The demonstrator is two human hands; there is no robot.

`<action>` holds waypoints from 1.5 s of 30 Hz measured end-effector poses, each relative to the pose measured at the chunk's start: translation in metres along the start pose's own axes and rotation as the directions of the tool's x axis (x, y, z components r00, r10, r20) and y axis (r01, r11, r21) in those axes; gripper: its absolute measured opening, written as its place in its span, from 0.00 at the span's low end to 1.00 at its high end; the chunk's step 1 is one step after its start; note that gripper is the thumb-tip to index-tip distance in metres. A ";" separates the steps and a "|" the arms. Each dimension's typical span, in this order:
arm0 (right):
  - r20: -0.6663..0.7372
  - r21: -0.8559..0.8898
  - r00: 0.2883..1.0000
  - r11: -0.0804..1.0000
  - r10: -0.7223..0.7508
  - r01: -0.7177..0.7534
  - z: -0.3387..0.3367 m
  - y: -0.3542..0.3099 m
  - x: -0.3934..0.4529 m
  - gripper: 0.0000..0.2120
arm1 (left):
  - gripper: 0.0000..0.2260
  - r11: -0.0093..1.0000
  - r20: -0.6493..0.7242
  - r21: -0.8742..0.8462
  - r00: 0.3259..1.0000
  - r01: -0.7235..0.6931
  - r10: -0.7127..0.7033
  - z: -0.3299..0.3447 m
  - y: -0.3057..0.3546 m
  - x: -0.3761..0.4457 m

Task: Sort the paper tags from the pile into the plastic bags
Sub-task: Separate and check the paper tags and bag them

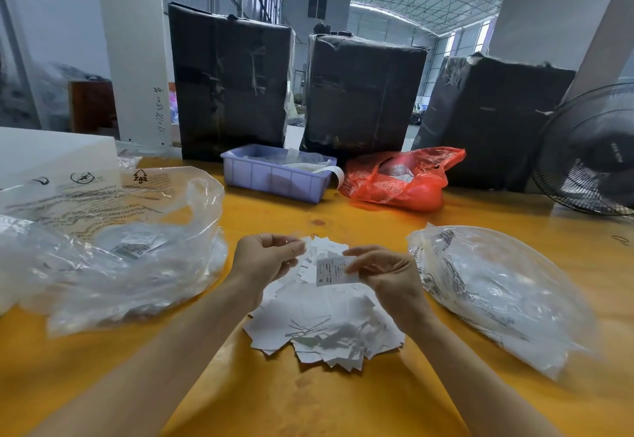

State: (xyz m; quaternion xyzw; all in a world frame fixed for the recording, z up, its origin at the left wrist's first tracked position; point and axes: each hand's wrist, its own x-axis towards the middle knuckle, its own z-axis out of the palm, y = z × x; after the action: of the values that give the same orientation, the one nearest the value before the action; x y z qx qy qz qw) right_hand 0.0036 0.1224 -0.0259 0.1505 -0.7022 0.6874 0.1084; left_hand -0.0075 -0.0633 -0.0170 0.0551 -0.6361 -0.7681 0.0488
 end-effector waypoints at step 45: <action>-0.015 -0.138 0.998 0.989 -0.056 0.054 -0.004 -0.032 0.006 0.07 | 0.06 0.987 0.335 -0.040 0.933 0.155 -0.133 0.016 0.002 -0.017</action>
State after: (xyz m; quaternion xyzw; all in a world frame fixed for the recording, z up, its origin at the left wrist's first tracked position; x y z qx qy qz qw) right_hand 0.0092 0.1257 0.0059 0.1555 -0.7424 0.6355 0.1440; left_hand 0.0066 -0.0454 -0.0120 -0.0301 -0.6040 -0.7883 -0.1135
